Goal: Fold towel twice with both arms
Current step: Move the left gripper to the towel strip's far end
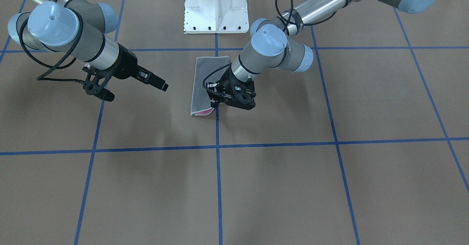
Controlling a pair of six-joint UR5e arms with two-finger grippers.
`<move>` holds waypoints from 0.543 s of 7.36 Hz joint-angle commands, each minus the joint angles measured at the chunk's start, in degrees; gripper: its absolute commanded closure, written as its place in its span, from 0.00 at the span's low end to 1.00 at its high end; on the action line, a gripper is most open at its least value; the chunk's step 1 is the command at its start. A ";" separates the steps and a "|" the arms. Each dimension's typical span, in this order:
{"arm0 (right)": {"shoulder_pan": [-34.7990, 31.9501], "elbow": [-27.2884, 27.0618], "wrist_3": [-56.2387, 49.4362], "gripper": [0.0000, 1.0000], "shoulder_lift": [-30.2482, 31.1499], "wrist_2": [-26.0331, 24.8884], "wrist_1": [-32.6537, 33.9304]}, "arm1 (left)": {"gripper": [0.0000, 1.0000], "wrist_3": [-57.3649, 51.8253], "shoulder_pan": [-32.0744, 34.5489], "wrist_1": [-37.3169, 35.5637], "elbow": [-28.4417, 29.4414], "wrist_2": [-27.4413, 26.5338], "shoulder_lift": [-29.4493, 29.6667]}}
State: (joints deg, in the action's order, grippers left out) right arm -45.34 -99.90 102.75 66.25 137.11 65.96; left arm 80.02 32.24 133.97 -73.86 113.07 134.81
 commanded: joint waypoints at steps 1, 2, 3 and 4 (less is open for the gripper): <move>-0.19 -0.03 -0.01 0.00 0.02 0.00 -0.04 | 1.00 -0.04 3.07 0.33 5.98 -0.04 4.04; -0.28 -0.03 -0.01 0.00 0.02 0.00 -0.04 | 1.00 -0.21 4.22 0.42 8.45 -0.04 5.80; -0.36 0.05 -0.10 0.00 0.02 0.00 -0.04 | 1.00 -1.52 4.93 0.42 10.04 -0.04 6.60; -0.45 0.14 -0.18 0.00 0.02 0.00 -0.04 | 1.00 -3.01 5.72 0.42 11.18 -0.04 6.95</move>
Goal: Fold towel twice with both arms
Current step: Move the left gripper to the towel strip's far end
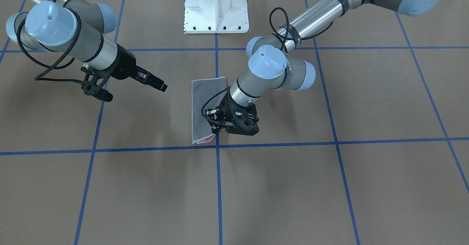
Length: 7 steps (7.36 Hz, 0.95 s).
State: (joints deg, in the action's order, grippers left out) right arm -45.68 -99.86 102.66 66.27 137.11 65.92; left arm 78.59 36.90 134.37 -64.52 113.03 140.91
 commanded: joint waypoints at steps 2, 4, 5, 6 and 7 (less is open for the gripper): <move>-0.11 0.10 -0.10 0.00 0.09 0.00 0.08 | 1.00 -1.86 1.77 0.02 4.48 0.09 2.87; -0.11 0.10 -0.10 0.00 0.09 -0.09 0.00 | 0.16 -1.86 1.86 0.11 4.76 0.09 3.41; -0.11 0.10 -0.10 0.00 0.00 -0.09 0.08 | 0.08 -1.60 2.73 0.02 4.76 0.17 4.28; -0.03 0.01 -0.10 0.00 0.09 -0.09 0.08 | 0.04 -1.51 3.52 0.02 4.76 0.52 4.55; -0.03 0.01 -0.10 0.00 0.09 -0.09 0.00 | 0.04 -1.33 4.05 0.02 4.50 0.61 4.73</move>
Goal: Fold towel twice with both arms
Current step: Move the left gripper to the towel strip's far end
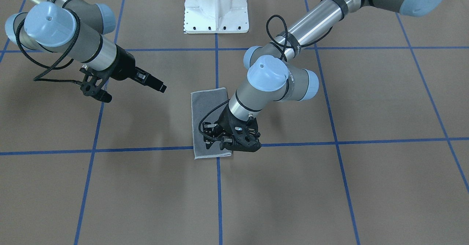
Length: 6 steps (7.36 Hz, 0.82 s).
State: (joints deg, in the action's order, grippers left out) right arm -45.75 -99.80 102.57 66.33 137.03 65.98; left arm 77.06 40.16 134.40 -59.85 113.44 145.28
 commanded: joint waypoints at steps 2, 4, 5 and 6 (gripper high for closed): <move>0.13 -0.04 0.00 0.00 0.02 0.00 -0.06 | 0.02 2.11 1.15 -0.62 -1.14 4.05 -0.35; 0.13 -0.04 0.00 0.00 -0.06 -0.70 0.02 | 0.02 15.68 0.27 -0.89 -8.74 5.03 -5.60; -0.04 0.05 -0.09 0.00 0.11 -1.06 -0.06 | 0.02 21.50 -0.25 -2.11 -13.66 4.95 -8.93; -0.65 -0.04 -2.44 0.00 0.11 -1.49 0.02 | 0.02 25.47 -2.69 -4.38 -19.11 4.60 -12.88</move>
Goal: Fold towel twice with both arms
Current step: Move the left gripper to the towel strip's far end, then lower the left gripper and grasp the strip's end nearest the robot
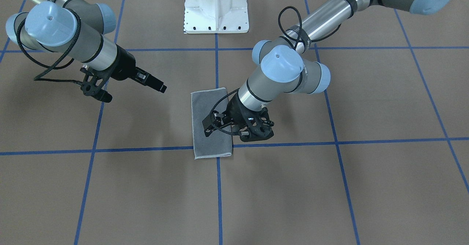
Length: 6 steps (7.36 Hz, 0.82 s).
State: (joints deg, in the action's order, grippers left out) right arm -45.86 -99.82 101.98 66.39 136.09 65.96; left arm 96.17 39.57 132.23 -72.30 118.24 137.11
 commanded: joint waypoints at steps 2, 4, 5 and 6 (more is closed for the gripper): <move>-2.64 -0.64 -15.43 0.00 4.08 -0.21 -0.56 | 0.02 10.07 -6.41 -5.57 -13.28 -3.16 -9.99; -4.23 -0.55 -17.08 0.00 5.94 0.32 -3.45 | 0.03 11.05 -11.61 -5.75 -13.75 -8.54 -11.07; -4.32 -0.55 -17.08 0.00 6.03 0.32 -3.47 | 0.05 11.76 -12.67 -5.76 -13.66 -9.07 -10.99; -4.41 -0.46 -16.99 0.00 6.12 0.40 -3.47 | 0.06 11.76 -13.03 -5.84 -13.49 -9.34 -10.46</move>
State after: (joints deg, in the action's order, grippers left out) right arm -50.05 -100.37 85.13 72.24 136.39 62.72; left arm 107.53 27.61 126.49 -85.87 109.65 126.33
